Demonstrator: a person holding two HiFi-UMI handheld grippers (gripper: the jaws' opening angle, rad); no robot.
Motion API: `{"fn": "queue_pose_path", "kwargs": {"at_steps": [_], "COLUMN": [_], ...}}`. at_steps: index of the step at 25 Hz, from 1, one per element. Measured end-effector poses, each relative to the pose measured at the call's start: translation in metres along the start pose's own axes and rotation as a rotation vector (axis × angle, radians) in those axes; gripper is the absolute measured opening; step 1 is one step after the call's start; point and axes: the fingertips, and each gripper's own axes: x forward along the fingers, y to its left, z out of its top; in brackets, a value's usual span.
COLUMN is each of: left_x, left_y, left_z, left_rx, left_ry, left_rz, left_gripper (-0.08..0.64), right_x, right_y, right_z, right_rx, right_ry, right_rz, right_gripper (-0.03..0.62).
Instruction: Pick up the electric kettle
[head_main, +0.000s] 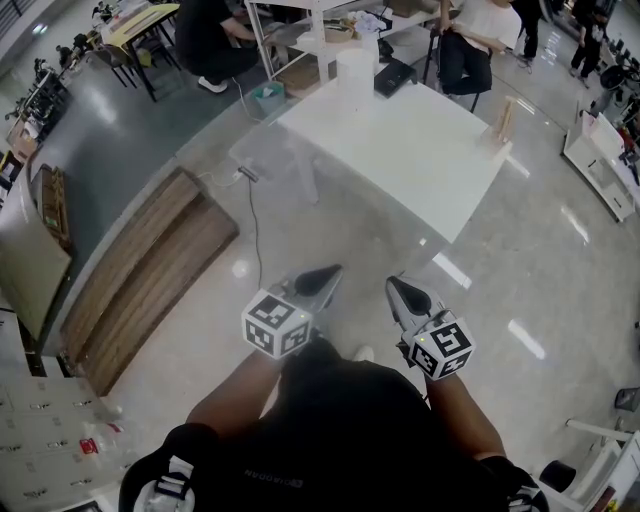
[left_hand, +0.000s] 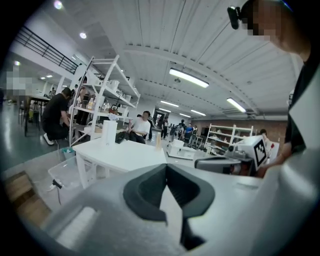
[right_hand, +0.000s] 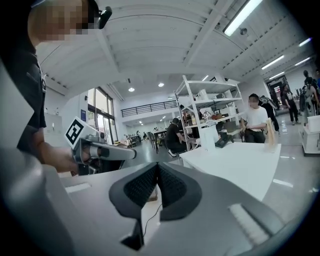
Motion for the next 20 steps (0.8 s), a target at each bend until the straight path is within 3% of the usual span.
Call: {"fn": "queue_pose_path", "kwargs": {"at_steps": [11, 20], "left_x": [-0.003, -0.003], "left_y": [0.014, 0.063], "left_z": [-0.002, 0.009], "left_rx": [0.021, 0.016], "left_ry": [0.006, 0.011], "left_rz": [0.013, 0.017], "left_gripper": [0.003, 0.003], "right_x": [0.014, 0.061], "right_y": [-0.003, -0.010], "right_z": [-0.004, 0.006], "right_rx": [0.019, 0.029], "right_ry": [0.013, 0.011], "right_rz": [-0.010, -0.026], "right_gripper": [0.006, 0.006]}}
